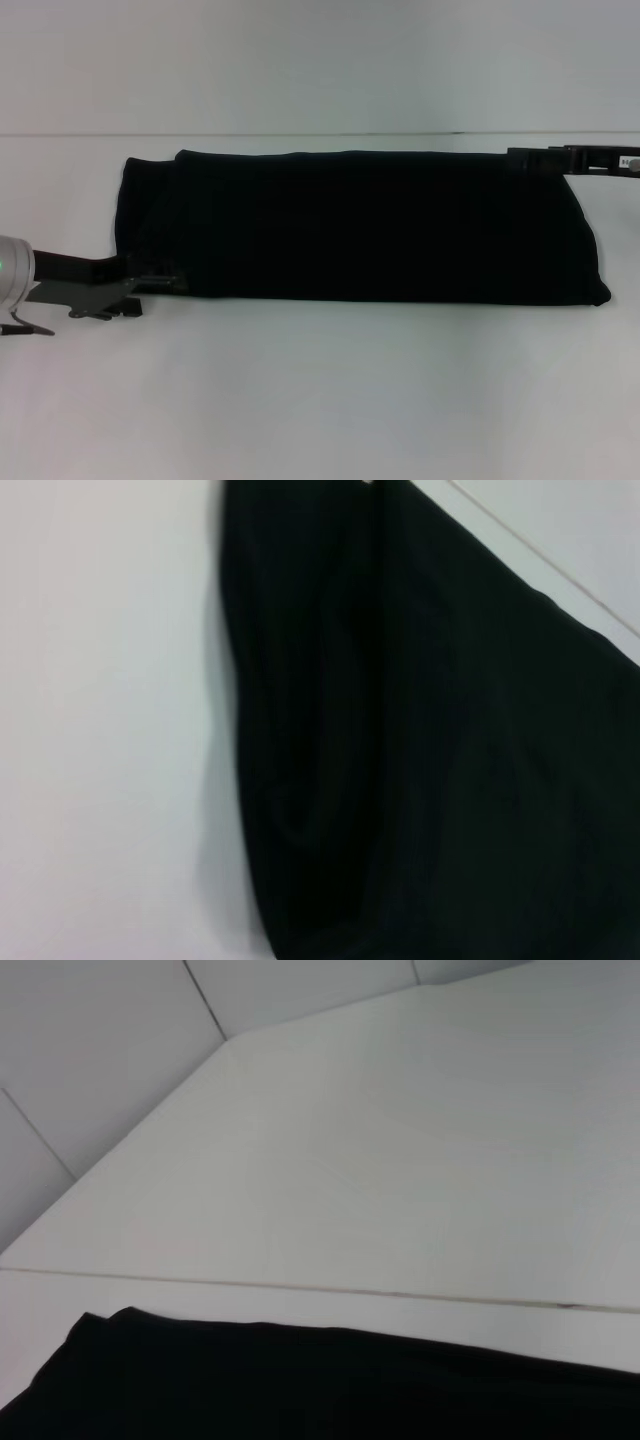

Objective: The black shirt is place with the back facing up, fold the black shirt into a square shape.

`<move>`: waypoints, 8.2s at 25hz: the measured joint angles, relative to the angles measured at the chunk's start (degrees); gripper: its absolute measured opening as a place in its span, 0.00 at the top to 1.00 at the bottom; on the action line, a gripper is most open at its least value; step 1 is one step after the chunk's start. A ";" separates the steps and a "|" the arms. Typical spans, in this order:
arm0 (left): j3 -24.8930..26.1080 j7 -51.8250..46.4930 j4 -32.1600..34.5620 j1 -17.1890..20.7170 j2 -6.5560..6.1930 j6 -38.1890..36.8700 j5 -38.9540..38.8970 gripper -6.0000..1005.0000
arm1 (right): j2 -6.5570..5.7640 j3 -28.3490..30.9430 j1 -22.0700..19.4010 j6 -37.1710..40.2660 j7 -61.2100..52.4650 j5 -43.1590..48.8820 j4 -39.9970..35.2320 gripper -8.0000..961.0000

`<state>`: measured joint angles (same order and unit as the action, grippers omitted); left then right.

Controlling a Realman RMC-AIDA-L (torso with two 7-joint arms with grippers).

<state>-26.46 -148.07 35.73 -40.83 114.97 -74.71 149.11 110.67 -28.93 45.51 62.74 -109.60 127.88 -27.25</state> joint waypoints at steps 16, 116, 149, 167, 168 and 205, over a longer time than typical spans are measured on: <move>1.58 -8.93 0.00 -1.07 -0.94 -0.21 2.77 0.13 | -0.33 0.35 -0.43 0.00 -0.97 -0.33 0.00 0.10; 7.24 -7.81 -6.80 -2.16 -1.70 10.23 1.03 0.59 | -0.55 0.62 -0.17 -1.30 -2.37 -0.35 -0.08 0.10; 22.45 10.77 10.18 10.20 -4.82 -8.63 -1.15 0.94 | 1.83 0.57 1.39 -5.81 -3.92 -2.74 0.49 0.10; 3.14 18.66 -4.49 -14.15 8.99 -7.57 -19.73 0.86 | -0.27 0.49 -3.20 -3.43 -2.67 -3.49 -1.43 0.11; 3.21 20.18 -7.81 -14.24 9.35 -3.30 -21.20 0.86 | -0.45 0.50 -3.52 -3.13 -2.64 -3.49 -1.73 0.11; 3.21 28.33 -16.29 -3.12 4.25 16.88 -31.08 0.05 | 0.18 -8.06 -0.99 3.28 -13.44 -3.12 0.10 0.11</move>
<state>-23.25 -119.74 19.44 -43.95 119.23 -57.83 118.03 110.86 -36.98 44.52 66.02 -123.04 124.76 -27.15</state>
